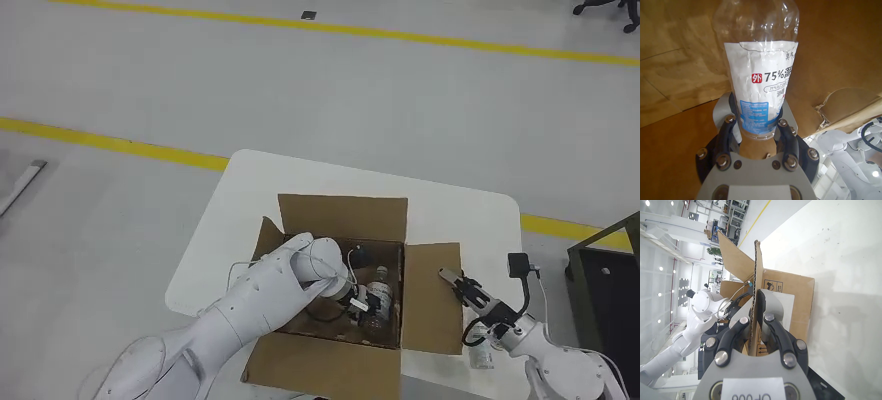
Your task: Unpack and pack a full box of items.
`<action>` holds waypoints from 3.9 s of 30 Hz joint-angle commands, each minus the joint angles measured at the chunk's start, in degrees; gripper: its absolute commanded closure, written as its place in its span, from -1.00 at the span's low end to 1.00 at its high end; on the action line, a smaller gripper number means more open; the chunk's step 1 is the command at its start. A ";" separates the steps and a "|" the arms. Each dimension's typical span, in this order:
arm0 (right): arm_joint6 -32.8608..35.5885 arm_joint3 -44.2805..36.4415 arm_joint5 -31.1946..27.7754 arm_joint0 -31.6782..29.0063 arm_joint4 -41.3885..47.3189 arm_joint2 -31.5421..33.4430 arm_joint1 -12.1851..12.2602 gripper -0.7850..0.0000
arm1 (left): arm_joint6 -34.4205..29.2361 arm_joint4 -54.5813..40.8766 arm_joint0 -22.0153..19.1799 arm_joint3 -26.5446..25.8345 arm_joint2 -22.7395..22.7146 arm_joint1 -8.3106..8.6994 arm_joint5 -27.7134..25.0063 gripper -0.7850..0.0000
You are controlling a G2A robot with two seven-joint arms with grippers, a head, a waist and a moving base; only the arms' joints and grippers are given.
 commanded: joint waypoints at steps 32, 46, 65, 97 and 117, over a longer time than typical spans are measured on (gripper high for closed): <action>-2.30 4.65 5.59 -1.38 0.32 5.22 0.40 -1.00 | -0.64 6.52 0.73 -14.83 -11.54 3.26 -1.35 -1.00; -4.50 -1.05 0.19 -3.99 -15.50 17.82 1.73 0.40 | -6.37 21.20 5.61 -35.95 -21.15 9.40 8.95 -1.00; 4.65 -0.08 1.68 -5.14 -45.80 11.74 2.66 1.00 | -11.64 36.51 17.38 -51.73 -37.37 18.47 8.58 -1.00; 23.17 -3.31 0.17 -6.85 -69.06 6.09 3.58 1.00 | -11.64 36.51 17.38 -51.73 -37.37 18.47 8.58 -1.00; 20.81 0.34 2.71 -5.22 -63.78 1.64 2.87 0.25 | -11.64 36.51 17.38 -51.73 -37.37 18.47 8.58 -1.00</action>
